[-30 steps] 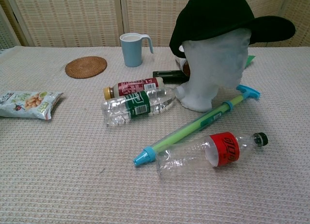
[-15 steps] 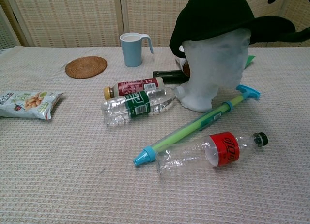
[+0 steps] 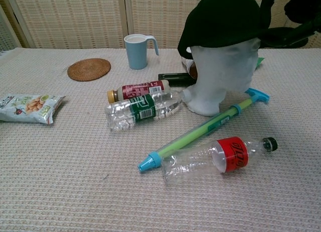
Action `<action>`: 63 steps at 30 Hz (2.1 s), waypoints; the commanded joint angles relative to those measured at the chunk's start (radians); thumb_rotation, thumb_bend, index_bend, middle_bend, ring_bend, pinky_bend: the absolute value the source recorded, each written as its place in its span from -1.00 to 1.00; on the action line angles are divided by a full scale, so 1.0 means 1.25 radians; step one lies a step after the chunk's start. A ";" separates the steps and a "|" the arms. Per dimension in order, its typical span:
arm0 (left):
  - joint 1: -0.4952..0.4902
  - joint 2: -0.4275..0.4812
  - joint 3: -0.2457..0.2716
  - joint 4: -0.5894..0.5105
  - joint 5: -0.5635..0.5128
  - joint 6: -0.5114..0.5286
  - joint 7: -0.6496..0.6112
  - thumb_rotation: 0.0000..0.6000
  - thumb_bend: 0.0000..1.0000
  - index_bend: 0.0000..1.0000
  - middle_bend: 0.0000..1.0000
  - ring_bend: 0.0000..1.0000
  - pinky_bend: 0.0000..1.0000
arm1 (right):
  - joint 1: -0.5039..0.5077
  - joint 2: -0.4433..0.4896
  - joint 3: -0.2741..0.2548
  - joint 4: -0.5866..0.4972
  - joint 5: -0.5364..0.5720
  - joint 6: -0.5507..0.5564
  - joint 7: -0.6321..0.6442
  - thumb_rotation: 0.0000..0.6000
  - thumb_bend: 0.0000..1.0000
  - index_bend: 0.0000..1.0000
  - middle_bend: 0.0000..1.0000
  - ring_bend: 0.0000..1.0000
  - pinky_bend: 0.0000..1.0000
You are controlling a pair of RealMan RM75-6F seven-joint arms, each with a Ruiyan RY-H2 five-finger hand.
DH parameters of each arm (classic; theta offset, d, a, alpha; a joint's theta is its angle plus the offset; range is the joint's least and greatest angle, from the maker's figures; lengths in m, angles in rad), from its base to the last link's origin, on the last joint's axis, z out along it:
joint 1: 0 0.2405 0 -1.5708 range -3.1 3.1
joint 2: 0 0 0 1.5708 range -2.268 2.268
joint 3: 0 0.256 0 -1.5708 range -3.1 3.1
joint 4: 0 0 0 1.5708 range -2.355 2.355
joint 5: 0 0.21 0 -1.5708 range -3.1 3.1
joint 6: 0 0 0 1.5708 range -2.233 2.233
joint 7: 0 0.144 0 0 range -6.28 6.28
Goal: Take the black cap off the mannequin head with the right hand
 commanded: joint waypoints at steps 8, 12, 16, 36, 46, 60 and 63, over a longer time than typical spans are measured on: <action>-0.001 0.007 0.002 -0.008 -0.005 -0.008 0.003 1.00 -0.68 -0.59 -0.61 -0.66 -0.46 | 0.034 -0.047 0.030 0.069 0.003 0.042 0.026 1.00 -0.07 0.68 0.38 0.89 1.00; -0.003 0.009 0.001 -0.010 -0.008 -0.012 0.003 1.00 -0.68 -0.61 -0.61 -0.66 -0.46 | 0.049 -0.042 0.055 0.073 0.015 0.051 0.029 1.00 -0.03 0.69 0.39 0.90 1.00; -0.003 0.009 0.000 -0.009 -0.011 -0.014 0.000 1.00 -0.68 -0.61 -0.61 -0.66 -0.46 | 0.064 -0.027 0.078 0.076 0.034 0.044 0.020 1.00 -0.01 0.70 0.39 0.90 1.00; -0.016 0.001 -0.003 -0.016 -0.014 -0.030 0.015 1.00 -0.68 -0.62 -0.61 -0.66 -0.46 | 0.080 0.101 0.090 0.228 0.123 -0.039 0.058 1.00 0.00 0.71 0.39 0.90 1.00; -0.017 0.000 0.001 -0.035 -0.002 -0.024 0.029 1.00 -0.68 -0.62 -0.61 -0.66 -0.46 | 0.020 0.078 -0.023 0.342 0.089 -0.046 0.138 1.00 0.00 0.71 0.39 0.90 1.00; -0.013 0.009 0.006 -0.052 -0.001 -0.020 0.040 1.00 -0.68 -0.63 -0.61 -0.66 -0.46 | 0.034 -0.146 -0.087 0.628 0.081 -0.096 0.229 1.00 -0.03 0.48 0.29 0.69 1.00; -0.012 0.010 0.007 -0.051 -0.003 -0.022 0.040 1.00 -0.68 -0.63 -0.61 -0.66 -0.46 | 0.031 -0.166 -0.096 0.640 0.089 -0.115 0.224 1.00 -0.27 0.00 0.03 0.37 1.00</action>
